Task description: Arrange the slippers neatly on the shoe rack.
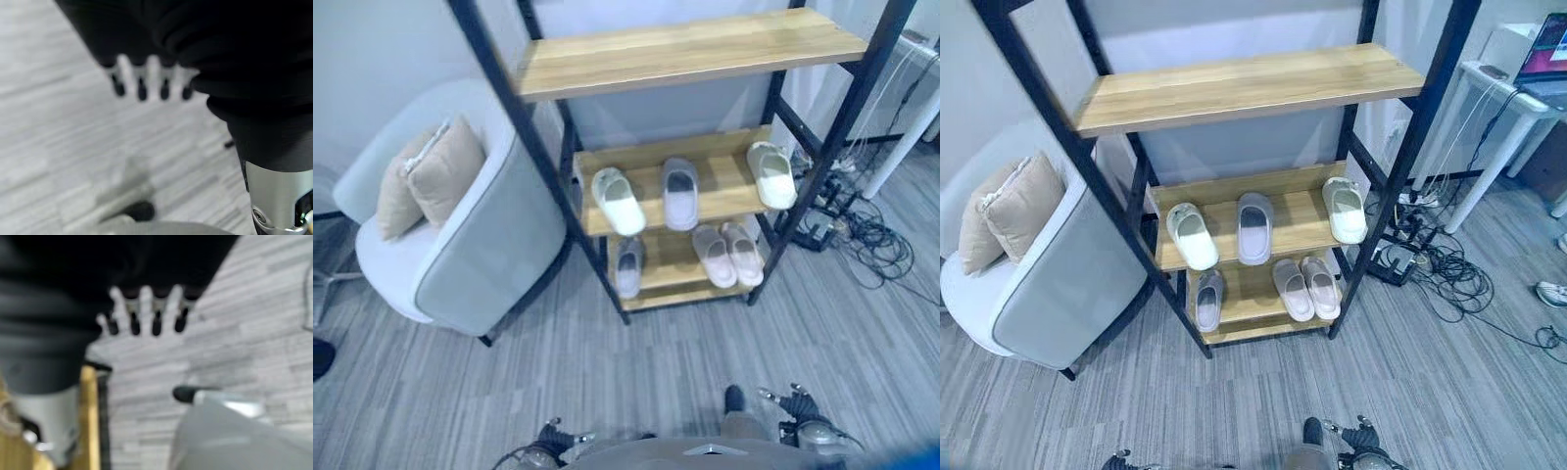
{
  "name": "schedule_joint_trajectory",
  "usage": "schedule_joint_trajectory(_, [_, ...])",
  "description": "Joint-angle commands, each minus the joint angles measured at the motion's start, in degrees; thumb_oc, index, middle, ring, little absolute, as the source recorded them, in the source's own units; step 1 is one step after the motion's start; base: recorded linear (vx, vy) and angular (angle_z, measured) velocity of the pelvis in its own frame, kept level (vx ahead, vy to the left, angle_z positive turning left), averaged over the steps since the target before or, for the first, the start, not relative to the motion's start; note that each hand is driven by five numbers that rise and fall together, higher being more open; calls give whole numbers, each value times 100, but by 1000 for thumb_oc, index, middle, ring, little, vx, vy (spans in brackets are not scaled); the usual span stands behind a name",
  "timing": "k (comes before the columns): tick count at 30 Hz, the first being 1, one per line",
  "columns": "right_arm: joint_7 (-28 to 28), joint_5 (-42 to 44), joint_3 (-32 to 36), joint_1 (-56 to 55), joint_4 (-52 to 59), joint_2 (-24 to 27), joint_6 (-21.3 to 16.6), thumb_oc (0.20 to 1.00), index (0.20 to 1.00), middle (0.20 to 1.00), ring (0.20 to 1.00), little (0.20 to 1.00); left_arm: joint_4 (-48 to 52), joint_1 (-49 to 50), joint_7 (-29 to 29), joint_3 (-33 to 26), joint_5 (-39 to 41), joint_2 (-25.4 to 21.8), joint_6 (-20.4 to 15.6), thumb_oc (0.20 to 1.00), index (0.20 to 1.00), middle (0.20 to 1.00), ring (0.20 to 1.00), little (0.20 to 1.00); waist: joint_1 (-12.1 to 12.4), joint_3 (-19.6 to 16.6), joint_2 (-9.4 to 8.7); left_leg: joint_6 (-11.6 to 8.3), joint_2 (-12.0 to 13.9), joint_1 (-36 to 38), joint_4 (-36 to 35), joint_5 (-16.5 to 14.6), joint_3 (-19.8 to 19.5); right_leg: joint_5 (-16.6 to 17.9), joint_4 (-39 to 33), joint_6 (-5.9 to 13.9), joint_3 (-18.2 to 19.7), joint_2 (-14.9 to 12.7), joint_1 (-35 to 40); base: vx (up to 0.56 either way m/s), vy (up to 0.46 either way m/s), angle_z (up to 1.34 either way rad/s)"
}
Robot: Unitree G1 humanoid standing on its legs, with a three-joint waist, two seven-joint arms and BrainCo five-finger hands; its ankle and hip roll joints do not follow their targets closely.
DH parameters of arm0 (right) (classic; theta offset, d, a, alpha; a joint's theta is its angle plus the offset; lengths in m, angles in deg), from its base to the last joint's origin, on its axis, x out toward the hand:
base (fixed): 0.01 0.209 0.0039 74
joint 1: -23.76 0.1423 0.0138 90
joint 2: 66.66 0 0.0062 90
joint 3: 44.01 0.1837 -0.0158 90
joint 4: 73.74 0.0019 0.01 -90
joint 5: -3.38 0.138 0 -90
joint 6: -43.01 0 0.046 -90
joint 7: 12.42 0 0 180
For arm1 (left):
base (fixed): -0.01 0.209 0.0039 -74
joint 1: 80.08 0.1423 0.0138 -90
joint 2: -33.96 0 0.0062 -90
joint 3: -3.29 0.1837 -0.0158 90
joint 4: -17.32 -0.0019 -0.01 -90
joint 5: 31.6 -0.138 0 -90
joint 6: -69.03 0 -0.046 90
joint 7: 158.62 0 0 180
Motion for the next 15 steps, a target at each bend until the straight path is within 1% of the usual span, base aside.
schedule_joint_trajectory(1, [-47, -38, -91, 932, 393, 663, -59, 1000, 1000, 1000, 1000, 1000, -95, -189, 44, -52, -159, -311, -31, 1000, 1000, 1000, 1000, 1000, 209, -113, -427, -238, 209, -435, 601, -292, -457, -640, 646, 84, 98, -98, 35, 133, -568, 18])
schedule_joint_trajectory(2, [23, -400, -293, 503, 1427, 778, -214, 1000, 1000, 1000, 1000, 1000, 30, -214, 5, -72, -209, -341, -81, 1000, 1000, 1000, 1000, 1000, 201, -82, -443, -325, 306, -503, 683, -152, -549, -749, 686, 25, 34, -27, 91, 54, -386, 19])
schedule_joint_trajectory(3, [49, -378, -287, 353, 1734, 747, -280, 1000, 1000, 1000, 1000, 1000, 78, -220, -34, -94, -224, -359, -92, 1000, 1000, 1000, 1000, 1000, 178, -75, -457, -353, 347, -582, 742, -76, -560, -770, 678, -17, 3, -6, 98, -2, -221, 56])
schedule_joint_trajectory(4, [50, -379, -285, 345, 1742, 746, -276, 1000, 1000, 1000, 1000, 1000, 79, -217, -34, -92, -224, -360, -92, 1000, 1000, 1000, 1000, 1000, 175, -79, -458, -354, 347, -586, 745, -76, -565, -772, 679, -18, -2, -6, 98, -30, -178, 69])
schedule_joint_trajectory(5, [27, -405, -331, 152, 2116, 693, -367, 1000, 1000, 1000, 1000, 1000, 142, -194, -24, -146, -166, -346, -113, 1000, 1000, 1000, 1000, 1000, 149, -17, -482, -422, 426, -695, 892, 44, -522, -803, 668, -91, -40, 59, 143, -49, -257, 64])
schedule_joint_trajectory(6, [-2, -516, -405, -107, 2721, 634, -413, 1000, 1000, 1000, 1000, 1000, 222, -244, -59, -232, -95, -326, -114, 1000, 1000, 1000, 1000, 1000, 117, 72, -551, -473, 525, -850, 1145, 196, -360, -846, 580, -166, -140, 114, 260, -50, -256, 39])
schedule_joint_trajectory(7, [-3, -518, -404, -112, 2728, 633, -409, 1000, 1000, 1000, 1000, 1000, 223, -243, -59, -231, -95, -327, -114, 1000, 1000, 1000, 1000, 1000, 112, 71, -551, -474, 524, -856, 1156, 191, -367, -844, 575, -167, -147, 114, 264, -41, -212, 30])
schedule_joint_trajectory(8, [-19, -592, -458, -190, 2951, 646, -420, 1000, 1000, 1000, 1000, 1000, 280, -261, -68, -229, -109, -318, -109, 1000, 1000, 1000, 1000, 1000, 103, 108, -575, -470, 576, -910, 1199, 226, -237, -884, 523, -198, -231, 122, 336, -17, -135, 28])
schedule_joint_trajectory(9, [-66, -652, -496, -341, 3188, 664, -489, 1000, 1000, 1000, 1000, 1000, 317, -251, -116, -184, -226, -259, -117, 1000, 1000, 1000, 1000, 1000, 98, 126, -587, -464, 732, -945, 977, 306, 8, -981, 418, -231, -363, 147, 471, -15, -139, 35])
schedule_joint_trajectory(10, [-101, -654, -515, -369, 3240, 692, -533, 1000, 1000, 1000, 1000, 1000, 313, -247, -110, -163, -261, -223, -112, 1000, 1000, 1000, 1000, 1000, 114, 122, -571, -470, 801, -1011, 753, 387, 65, -1020, 383, -221, -397, 158, 508, -1, -66, 45])
schedule_joint_trajectory(12, [-172, -614, -612, -332, 3294, 723, -593, 1000, 1000, 1000, 1000, 1000, 276, -265, -113, -95, -367, -181, -103, 1000, 1000, 1000, 1000, 1000, 169, 153, -540, -482, 917, -1228, 285, 780, 17, -1089, 413, -235, -479, 188, 552, 11, 4, 45])
schedule_joint_trajectory(13, [-172, -614, -612, -331, 3294, 723, -593, 1000, 1000, 1000, 1000, 1000, 276, -265, -113, -96, -367, -181, -103, 1000, 1000, 1000, 1000, 1000, 168, 155, -541, -482, 916, -1225, 282, 781, 17, -1090, 413, -235, -480, 188, 554, -15, -7, 22])
schedule_joint_trajectory(14, [-336, -500, -741, -277, 3454, 700, -631, 1000, 1000, 1000, 1000, 1000, 241, -245, -94, -39, -474, -174, -91, 1000, 1000, 1000, 1000, 1000, 237, 219, -496, -474, 953, -1304, -125, 949, -41, -1148, 476, -243, -501, 280, 572, -28, 10, 16])
schedule_joint_trajectory(15, [-431, -435, -803, -321, 3592, 703, -728, 1000, 1000, 1000, 1000, 1000, 169, -236, -83, -63, -540, -169, -78, 1000, 1000, 1000, 1000, 1000, 218, 212, -464, -521, 977, -1181, -298, 1015, 2, -1144, 492, -221, -498, 332, 585, -31, 42, 1])
